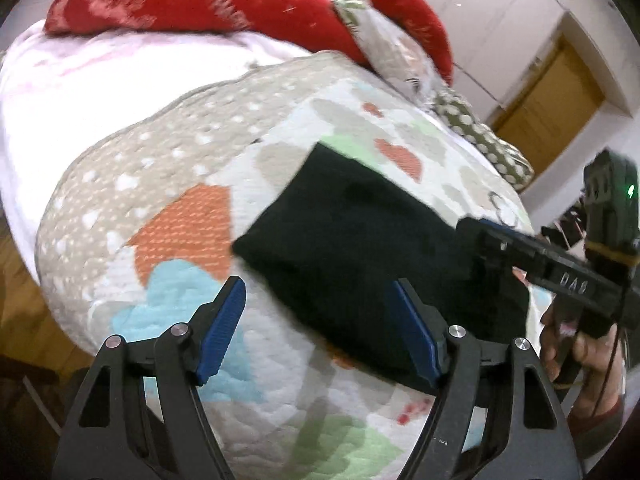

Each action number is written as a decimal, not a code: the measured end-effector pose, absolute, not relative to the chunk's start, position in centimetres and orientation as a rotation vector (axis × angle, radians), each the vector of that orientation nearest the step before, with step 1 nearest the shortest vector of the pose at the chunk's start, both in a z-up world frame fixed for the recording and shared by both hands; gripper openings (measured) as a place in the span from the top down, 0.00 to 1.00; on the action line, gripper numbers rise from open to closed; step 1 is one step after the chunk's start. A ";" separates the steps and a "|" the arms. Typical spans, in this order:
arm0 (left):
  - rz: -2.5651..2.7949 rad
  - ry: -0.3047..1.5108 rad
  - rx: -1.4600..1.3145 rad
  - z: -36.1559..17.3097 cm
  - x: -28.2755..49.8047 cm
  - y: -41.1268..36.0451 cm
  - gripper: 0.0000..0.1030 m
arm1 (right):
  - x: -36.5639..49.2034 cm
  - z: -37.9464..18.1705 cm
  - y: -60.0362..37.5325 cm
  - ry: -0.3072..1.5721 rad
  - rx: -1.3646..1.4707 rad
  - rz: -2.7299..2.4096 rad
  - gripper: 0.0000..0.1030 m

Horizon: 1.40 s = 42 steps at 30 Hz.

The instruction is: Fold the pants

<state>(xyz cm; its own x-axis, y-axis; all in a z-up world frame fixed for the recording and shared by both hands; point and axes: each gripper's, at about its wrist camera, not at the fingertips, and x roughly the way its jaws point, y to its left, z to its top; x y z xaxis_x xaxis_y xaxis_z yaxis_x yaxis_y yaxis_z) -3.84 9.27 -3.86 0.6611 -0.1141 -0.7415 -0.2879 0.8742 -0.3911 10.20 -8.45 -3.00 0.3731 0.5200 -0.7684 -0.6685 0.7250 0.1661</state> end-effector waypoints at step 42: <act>-0.077 0.741 -0.442 -1.5 -2.0 7.0 0.73 | 13.8 -2.1 -4.7 0.856 -0.006 0.921 0.69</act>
